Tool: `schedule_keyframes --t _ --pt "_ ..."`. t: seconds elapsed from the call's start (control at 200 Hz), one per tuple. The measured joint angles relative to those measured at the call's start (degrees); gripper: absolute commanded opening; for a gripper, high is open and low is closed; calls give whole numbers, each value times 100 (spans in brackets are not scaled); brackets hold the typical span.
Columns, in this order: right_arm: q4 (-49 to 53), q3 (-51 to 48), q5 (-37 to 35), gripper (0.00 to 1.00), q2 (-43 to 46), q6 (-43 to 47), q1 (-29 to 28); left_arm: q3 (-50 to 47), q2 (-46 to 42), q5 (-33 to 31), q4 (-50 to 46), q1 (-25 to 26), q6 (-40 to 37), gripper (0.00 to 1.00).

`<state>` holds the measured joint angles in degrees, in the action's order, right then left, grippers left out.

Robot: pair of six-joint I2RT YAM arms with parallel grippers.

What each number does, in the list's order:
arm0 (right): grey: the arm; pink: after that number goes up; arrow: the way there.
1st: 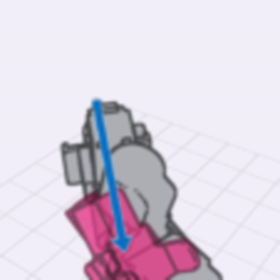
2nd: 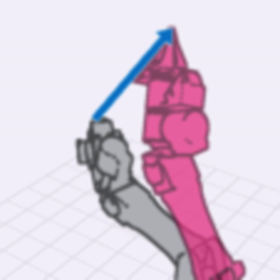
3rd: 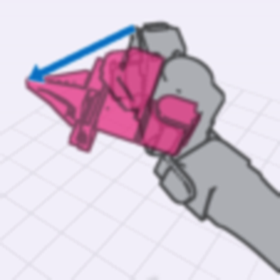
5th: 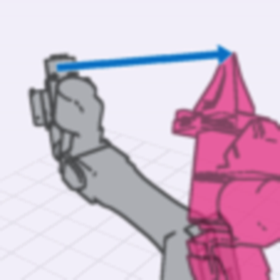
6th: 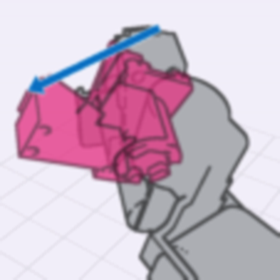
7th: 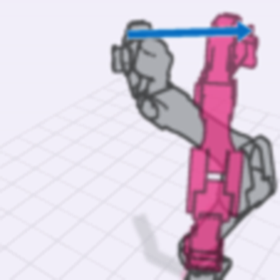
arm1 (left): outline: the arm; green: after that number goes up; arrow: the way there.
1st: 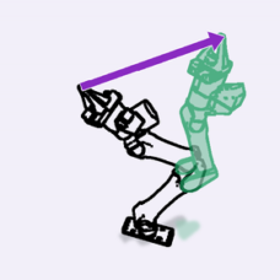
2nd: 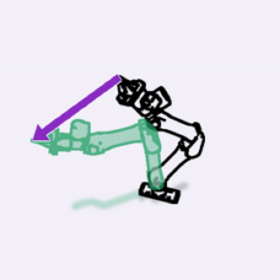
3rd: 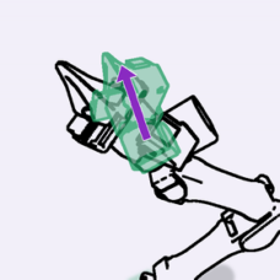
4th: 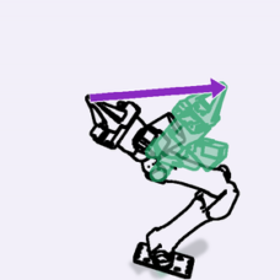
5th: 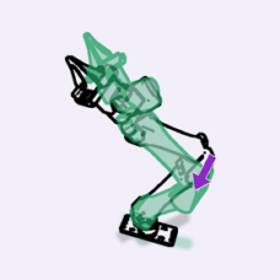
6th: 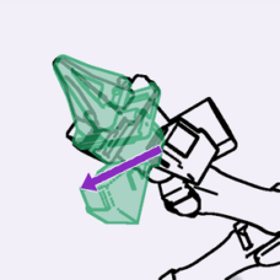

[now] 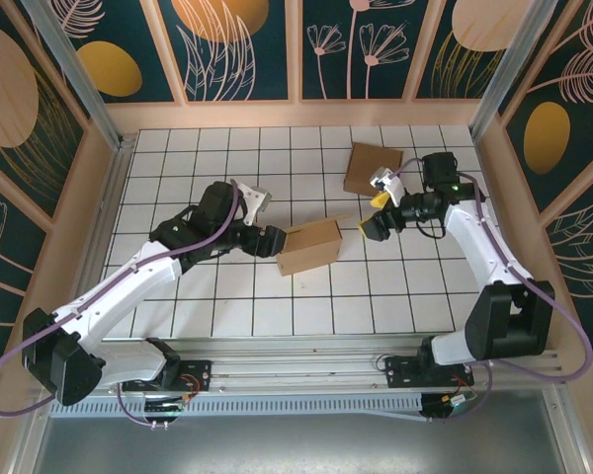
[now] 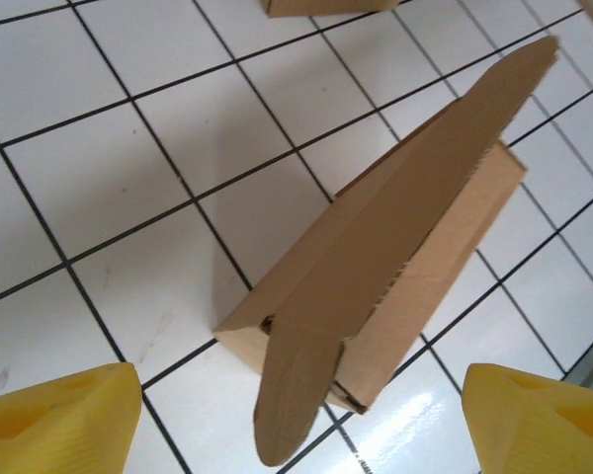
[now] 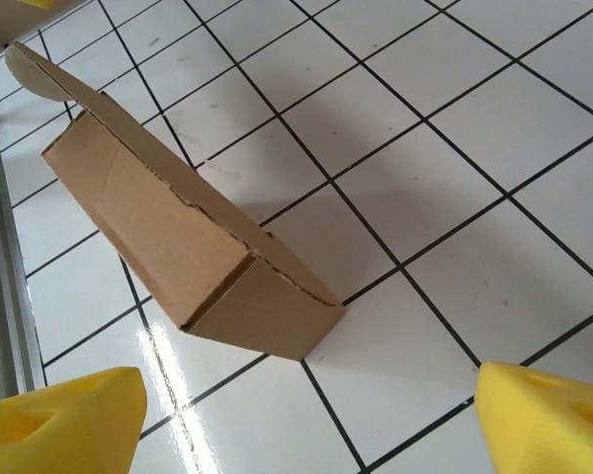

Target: Fold the paper box

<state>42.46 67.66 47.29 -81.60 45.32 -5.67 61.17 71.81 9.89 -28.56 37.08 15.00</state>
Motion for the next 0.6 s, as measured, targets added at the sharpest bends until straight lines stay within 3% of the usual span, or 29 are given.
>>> schedule_keyframes --t 0.225,0.601 --pt "-39 13 236 75 -201 199 -118 -42 162 -240 28 0 7 79" --pt "-358 216 459 53 -855 479 -568 -269 350 -136 179 0 96 48"
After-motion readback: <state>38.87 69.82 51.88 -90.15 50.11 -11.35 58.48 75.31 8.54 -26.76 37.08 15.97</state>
